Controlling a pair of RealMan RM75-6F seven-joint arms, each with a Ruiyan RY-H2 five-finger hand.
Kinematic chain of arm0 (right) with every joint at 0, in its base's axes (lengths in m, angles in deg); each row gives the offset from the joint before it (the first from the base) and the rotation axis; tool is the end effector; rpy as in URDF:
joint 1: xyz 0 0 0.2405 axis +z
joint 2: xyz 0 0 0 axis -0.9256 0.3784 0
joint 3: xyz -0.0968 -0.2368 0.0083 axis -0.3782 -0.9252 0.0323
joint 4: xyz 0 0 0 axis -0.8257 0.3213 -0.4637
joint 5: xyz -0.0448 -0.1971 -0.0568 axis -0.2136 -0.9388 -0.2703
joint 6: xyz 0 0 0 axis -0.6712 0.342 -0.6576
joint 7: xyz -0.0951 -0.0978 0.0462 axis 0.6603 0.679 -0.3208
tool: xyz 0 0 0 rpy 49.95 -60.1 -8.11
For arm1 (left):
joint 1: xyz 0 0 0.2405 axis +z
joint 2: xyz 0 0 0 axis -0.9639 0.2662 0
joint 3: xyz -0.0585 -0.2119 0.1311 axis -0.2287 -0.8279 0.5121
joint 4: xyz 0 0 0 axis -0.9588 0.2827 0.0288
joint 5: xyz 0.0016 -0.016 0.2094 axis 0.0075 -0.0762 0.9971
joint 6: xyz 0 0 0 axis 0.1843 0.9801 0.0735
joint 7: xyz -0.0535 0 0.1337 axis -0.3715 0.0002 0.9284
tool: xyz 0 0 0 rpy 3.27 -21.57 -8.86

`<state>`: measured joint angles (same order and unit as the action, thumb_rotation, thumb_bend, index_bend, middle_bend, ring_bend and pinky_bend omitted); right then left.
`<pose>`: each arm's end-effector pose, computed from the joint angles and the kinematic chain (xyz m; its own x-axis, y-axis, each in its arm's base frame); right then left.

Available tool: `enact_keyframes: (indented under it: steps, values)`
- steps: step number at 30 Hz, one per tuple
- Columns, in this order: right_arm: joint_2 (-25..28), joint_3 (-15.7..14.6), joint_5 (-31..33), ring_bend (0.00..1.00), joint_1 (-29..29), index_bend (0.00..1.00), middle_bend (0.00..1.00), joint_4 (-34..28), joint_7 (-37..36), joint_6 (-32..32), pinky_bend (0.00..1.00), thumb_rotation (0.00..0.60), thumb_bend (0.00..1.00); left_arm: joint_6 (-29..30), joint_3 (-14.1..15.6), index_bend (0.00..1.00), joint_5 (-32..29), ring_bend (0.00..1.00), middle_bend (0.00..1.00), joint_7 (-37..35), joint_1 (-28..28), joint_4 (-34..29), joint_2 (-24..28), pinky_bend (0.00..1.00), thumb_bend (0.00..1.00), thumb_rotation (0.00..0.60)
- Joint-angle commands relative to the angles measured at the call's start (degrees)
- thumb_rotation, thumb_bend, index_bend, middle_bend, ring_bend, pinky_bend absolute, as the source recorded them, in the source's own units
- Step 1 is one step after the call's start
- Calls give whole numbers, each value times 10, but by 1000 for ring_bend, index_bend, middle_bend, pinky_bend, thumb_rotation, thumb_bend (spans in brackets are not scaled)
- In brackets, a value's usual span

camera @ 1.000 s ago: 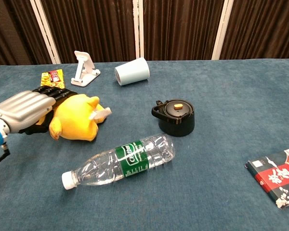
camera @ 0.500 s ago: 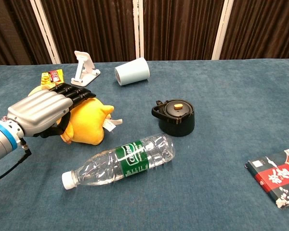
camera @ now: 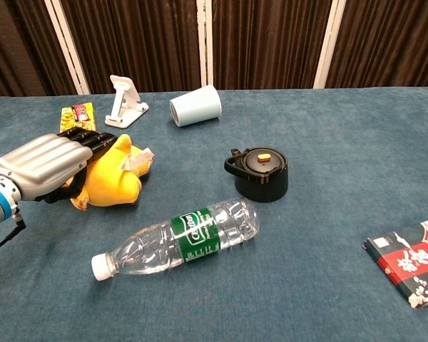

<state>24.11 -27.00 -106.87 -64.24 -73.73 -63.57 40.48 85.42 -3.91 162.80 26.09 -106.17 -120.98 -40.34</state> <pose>-0.2969 -0.1646 0.1497 0.4505 -0.0152 0.8927 -0.8886 -0.1040 0.4467 -0.2186 0.3100 -0.0487 0.7159 0.0636 0.6953 0.6632 -0.3734 -0.6486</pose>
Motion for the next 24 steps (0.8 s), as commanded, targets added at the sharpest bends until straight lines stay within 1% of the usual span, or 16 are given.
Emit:
enact_keyframes:
  steps: [1, 9, 17, 24]
  values:
    - [0, -1, -1, 0, 1, 0, 0, 0, -1, -2, 0, 600, 17, -6, 1, 0, -10, 0, 0, 2, 2, 12, -2, 0, 1000, 600]
    - [-2, -3, -4, 0, 1, 0, 0, -1, 3, -3, 0, 600, 17, 8, 1, 0, -13, 0, 0, -31, 13, 36, 18, 0, 1000, 600]
    - [-4, -4, -4, 0, 2, 0, 0, -1, 6, -6, 0, 600, 17, 12, -3, 0, -18, 0, 0, -59, 19, 46, 35, 0, 1000, 600]
    - [-4, -3, -2, 0, 2, 0, 0, 0, 5, -5, 0, 600, 17, 61, -9, 0, 18, 0, 0, -112, 20, 14, 47, 0, 1000, 600]
